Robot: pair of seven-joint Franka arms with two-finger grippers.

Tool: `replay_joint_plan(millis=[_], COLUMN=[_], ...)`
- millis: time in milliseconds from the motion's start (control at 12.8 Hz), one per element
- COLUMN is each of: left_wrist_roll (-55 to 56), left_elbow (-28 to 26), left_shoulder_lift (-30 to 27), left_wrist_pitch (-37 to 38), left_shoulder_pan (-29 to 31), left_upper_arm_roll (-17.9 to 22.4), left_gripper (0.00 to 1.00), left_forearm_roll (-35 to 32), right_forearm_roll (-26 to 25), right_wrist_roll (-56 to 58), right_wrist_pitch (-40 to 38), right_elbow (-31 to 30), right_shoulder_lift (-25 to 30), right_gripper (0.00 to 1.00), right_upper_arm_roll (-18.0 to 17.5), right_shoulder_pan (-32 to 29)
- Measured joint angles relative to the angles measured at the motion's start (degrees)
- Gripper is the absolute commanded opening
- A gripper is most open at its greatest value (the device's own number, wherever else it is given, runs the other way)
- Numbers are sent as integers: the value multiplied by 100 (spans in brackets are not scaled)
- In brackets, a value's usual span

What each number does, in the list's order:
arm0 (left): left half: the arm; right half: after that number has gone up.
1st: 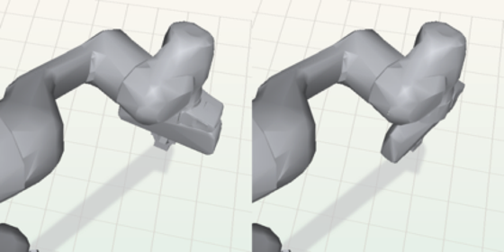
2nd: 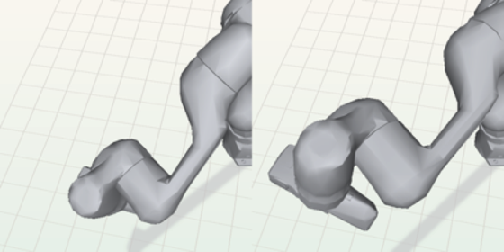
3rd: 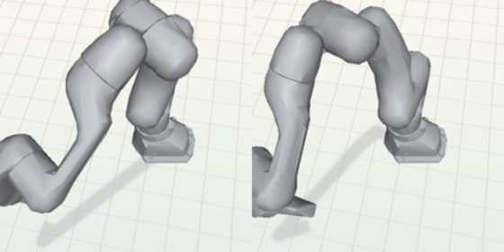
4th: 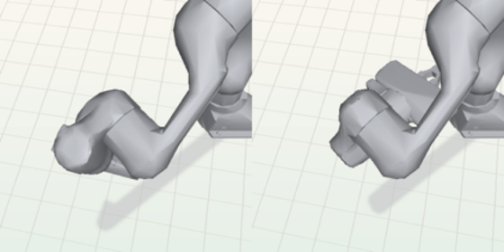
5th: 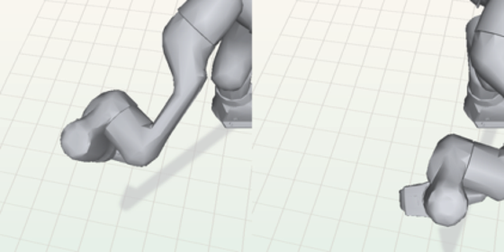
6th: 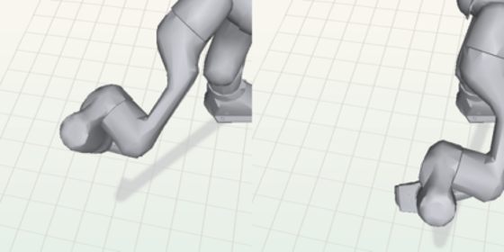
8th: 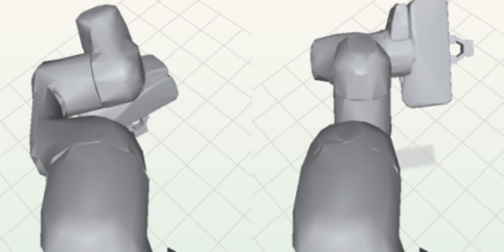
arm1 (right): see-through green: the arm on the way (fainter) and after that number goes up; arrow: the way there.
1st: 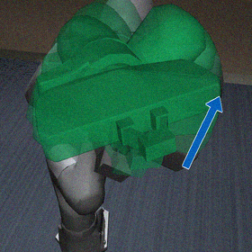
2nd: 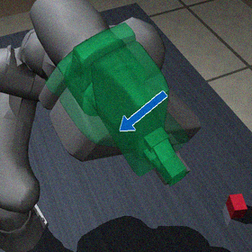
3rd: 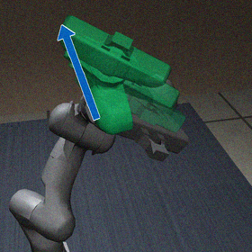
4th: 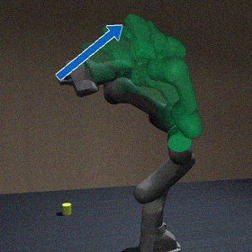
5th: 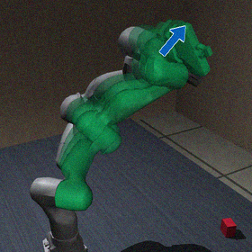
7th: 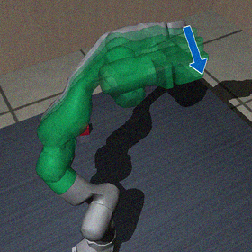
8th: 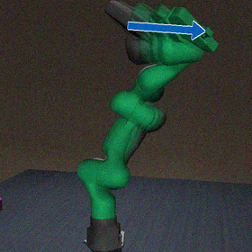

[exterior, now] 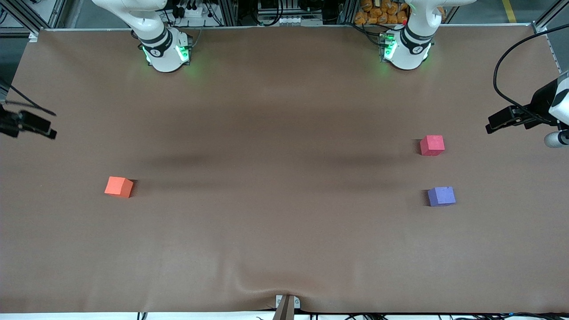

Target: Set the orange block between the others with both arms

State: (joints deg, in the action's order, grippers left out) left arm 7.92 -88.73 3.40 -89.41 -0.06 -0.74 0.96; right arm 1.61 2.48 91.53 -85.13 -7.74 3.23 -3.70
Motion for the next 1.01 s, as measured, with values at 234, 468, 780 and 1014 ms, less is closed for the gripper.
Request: replay_joint_plan(millis=[234,468,780,1014], left_wrist_roll=[0,0,0,0], left_elbow=[-1,-3,-4,-5], left_shoulder_lift=[0,0,0,1], left_wrist_pitch=[0,0,0,0], left_shoulder_pan=[-2,-2,-2,-3], left_upper_arm_roll=[-2,-3,-3,-4], left_gripper=[100,100,100,100], left_forearm_roll=[0,0,0,0], right_forearm_roll=[-3,-2,6,10], right_wrist_roll=[14,29,29,28], right_wrist_pitch=[511,527,489,425], right_elbow=[-2,-7,-16,-30], right_shoulder_lift=[-562,-999,-1645,-2100], right_gripper=[100,100,100,100], right_upper_arm_roll=[21,24,9,-23], right_shoulder_pan=[-261,-368,-368,-364])
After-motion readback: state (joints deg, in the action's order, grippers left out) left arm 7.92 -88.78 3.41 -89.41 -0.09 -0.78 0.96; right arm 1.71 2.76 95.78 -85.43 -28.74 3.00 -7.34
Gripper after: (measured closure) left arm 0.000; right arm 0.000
